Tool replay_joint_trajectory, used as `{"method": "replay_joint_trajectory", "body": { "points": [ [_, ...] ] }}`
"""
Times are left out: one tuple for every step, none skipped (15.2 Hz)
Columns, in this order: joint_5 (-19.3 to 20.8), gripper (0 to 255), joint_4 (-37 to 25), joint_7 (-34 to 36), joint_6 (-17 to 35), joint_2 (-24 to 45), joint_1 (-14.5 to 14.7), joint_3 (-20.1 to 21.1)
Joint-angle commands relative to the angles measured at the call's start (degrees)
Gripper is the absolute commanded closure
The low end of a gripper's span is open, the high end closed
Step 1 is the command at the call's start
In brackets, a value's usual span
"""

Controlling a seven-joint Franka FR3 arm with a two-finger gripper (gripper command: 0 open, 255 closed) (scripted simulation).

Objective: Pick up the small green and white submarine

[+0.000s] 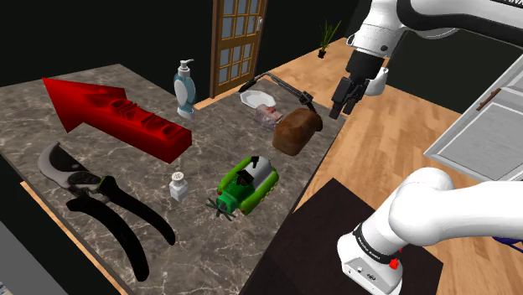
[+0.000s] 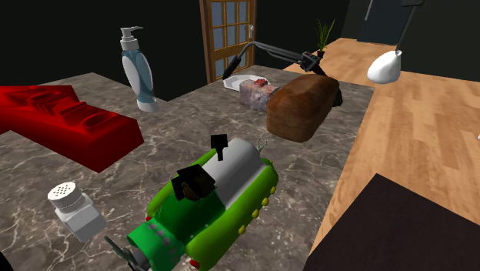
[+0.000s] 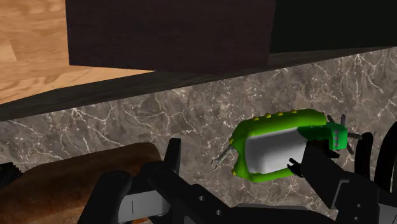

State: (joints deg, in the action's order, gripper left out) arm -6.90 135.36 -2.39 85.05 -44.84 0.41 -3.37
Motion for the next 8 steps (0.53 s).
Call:
{"method": "replay_joint_trajectory", "body": {
  "points": [
    [0.0, 0, 0.0, 0.0, 0.0, 0.0, 0.0, 0.0],
    [-0.6, 0, 0.9, 1.9, 1.6, 0.1, 0.1, 1.7],
    [-1.2, 0, 1.7, 3.9, 3.2, 0.4, 0.3, 3.3],
    [-1.7, 0, 2.3, 5.8, 4.8, 0.8, 0.4, 5.0],
    [-2.2, 0, 2.9, 7.7, 6.4, 1.3, 0.6, 6.7],
    [-2.6, 0, 3.4, 9.6, 8.1, 2.0, 0.7, 8.4],
    [-3.0, 0, 3.8, 11.6, 9.7, 2.8, 0.8, 10.1],
    [-3.4, 0, 4.0, 13.5, 11.4, 3.7, 0.9, 11.8]
  ]
}}
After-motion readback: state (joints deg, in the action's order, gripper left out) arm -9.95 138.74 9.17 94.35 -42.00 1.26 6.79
